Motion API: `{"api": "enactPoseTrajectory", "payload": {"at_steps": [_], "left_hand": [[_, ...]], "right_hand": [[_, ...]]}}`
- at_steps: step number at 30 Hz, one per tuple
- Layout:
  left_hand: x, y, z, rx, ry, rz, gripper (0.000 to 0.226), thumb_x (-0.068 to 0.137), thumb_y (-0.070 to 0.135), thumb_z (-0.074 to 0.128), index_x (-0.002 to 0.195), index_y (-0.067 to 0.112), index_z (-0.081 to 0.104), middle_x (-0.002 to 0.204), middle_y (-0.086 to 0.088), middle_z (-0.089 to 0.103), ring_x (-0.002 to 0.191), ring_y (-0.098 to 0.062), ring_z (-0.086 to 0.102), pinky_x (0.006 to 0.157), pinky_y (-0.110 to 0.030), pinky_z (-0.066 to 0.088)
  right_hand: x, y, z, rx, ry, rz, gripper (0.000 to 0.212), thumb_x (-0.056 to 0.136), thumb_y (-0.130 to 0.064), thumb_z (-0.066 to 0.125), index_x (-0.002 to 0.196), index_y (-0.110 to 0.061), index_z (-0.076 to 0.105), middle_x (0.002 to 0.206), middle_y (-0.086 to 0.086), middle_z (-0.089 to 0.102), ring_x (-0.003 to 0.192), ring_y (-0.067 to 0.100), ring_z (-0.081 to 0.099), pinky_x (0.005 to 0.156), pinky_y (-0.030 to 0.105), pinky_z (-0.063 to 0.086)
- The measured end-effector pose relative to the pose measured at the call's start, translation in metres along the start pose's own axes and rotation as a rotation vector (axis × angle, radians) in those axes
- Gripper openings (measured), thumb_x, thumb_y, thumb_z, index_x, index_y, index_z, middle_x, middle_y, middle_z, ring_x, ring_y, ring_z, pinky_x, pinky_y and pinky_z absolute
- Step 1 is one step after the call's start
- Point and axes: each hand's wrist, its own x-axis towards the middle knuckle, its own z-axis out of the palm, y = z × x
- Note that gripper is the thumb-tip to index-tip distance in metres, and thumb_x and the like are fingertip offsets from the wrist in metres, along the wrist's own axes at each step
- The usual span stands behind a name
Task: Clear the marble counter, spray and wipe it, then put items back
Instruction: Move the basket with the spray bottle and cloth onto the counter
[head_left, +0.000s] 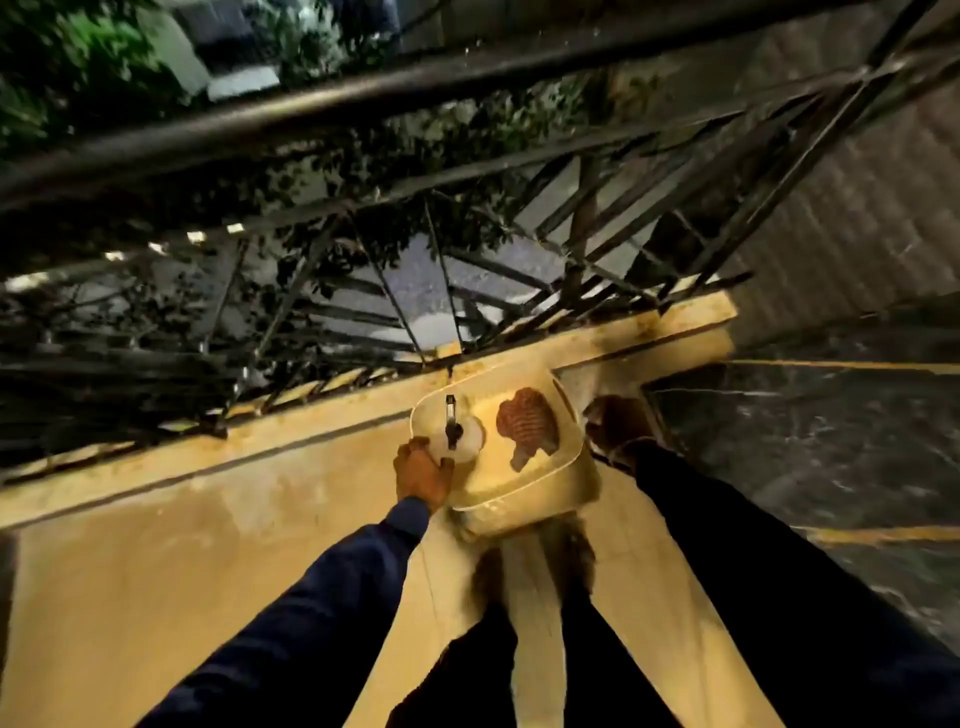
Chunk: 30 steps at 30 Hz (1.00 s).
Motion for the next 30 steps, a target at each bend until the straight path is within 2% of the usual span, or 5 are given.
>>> {"api": "enactPoseTrajectory", "payload": {"at_steps": [4,7,12,23,30], "left_hand": [[0.025,-0.001,0.011,-0.057,0.009,-0.077,0.072,0.089,0.018,0.065,0.147,0.0,0.027,0.143,-0.025,0.042,0.125,-0.045,0.046,0.102,-0.046,0.042],[0.037,-0.005,0.025,-0.222,0.052,-0.239,0.081,0.093,0.015,0.059,0.155,0.005,0.007,0.139,-0.024,0.05,0.121,-0.044,0.053,0.093,-0.042,0.045],[0.051,-0.016,0.033,-0.021,0.052,-0.274,0.036,0.093,0.015,0.059,0.123,-0.004,0.052,0.124,-0.026,0.06,0.115,-0.045,0.056,0.088,-0.043,0.044],[-0.003,0.032,-0.056,-0.041,0.243,-0.006,0.021,0.085,0.001,0.059,0.103,-0.01,0.062,0.102,-0.032,0.066,0.097,-0.05,0.061,0.076,-0.046,0.047],[-0.064,0.135,-0.114,-0.037,0.146,0.191,0.013,0.081,-0.001,0.06,0.089,-0.001,0.071,0.092,-0.024,0.071,0.088,-0.038,0.067,0.066,-0.037,0.046]], "right_hand": [[0.035,-0.014,0.02,0.166,-0.13,0.108,0.062,0.091,-0.03,0.06,0.139,0.0,0.035,0.133,0.023,0.05,0.123,0.038,0.048,0.1,0.04,0.038],[0.053,-0.023,0.042,0.221,-0.18,0.146,0.064,0.095,-0.027,0.055,0.143,0.005,0.027,0.132,0.027,0.05,0.121,0.041,0.05,0.097,0.041,0.041],[0.069,-0.025,0.054,0.274,-0.101,0.181,0.045,0.091,-0.014,0.054,0.132,0.0,0.044,0.125,0.027,0.056,0.117,0.043,0.052,0.094,0.044,0.044],[0.031,-0.028,-0.049,0.295,0.035,0.086,0.042,0.088,-0.017,0.057,0.125,0.002,0.054,0.123,0.026,0.059,0.116,0.042,0.053,0.097,0.044,0.041],[-0.023,0.034,-0.162,0.29,0.119,0.147,0.04,0.099,-0.012,0.044,0.133,0.008,0.042,0.135,0.03,0.047,0.126,0.04,0.046,0.1,0.04,0.033]]}}
